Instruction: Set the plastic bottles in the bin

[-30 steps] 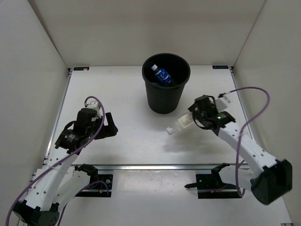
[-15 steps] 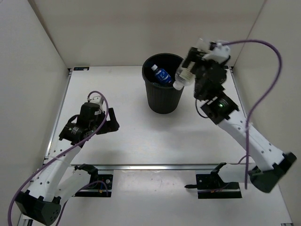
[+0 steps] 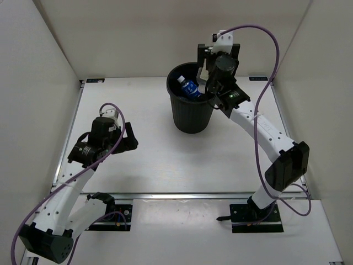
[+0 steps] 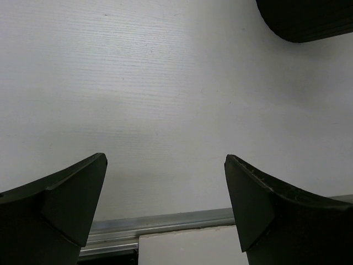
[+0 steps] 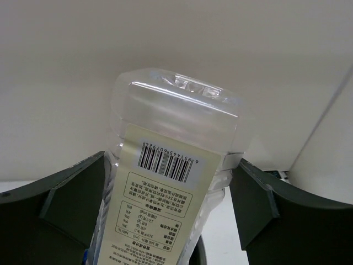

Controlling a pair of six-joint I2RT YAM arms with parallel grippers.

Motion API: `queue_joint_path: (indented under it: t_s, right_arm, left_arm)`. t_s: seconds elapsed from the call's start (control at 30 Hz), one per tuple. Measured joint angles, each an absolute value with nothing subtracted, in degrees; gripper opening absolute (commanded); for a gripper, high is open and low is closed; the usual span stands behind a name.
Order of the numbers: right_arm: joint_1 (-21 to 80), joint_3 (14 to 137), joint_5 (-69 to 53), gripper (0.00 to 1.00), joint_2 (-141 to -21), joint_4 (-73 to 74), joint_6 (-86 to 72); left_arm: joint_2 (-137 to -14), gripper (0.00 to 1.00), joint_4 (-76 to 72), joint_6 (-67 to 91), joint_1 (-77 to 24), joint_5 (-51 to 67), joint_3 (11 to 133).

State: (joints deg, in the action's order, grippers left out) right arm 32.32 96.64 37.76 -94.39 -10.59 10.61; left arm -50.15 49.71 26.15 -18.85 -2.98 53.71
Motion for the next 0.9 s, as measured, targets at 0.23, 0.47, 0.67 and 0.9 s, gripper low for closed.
queue_joint_path:
  t_s: [0.23,0.47,0.67,0.9]
  right_arm:
    - [32.9,87.0,30.8,0.99,-89.3,-8.7,5.3]
    - [29.5,87.2,25.4,0.99,-84.0,-0.3,-1.0]
    - [15.8,92.5,10.5,0.99,-80.2,16.8,-12.9]
    - [1.0,81.7,3.9,0.99,-72.2,38.7,-18.7]
  left_arm:
    - [-51.1,0.99,49.3,26.5,-18.7,-2.3,53.7]
    - [-54.0,0.99,49.5,27.0,-18.1,-2.4,54.4]
    - [-57.5,0.99,50.0,28.1,-16.4,-2.6,55.7]
    - [-61.7,0.98,53.9,27.9,-14.6,-6.2,61.5]
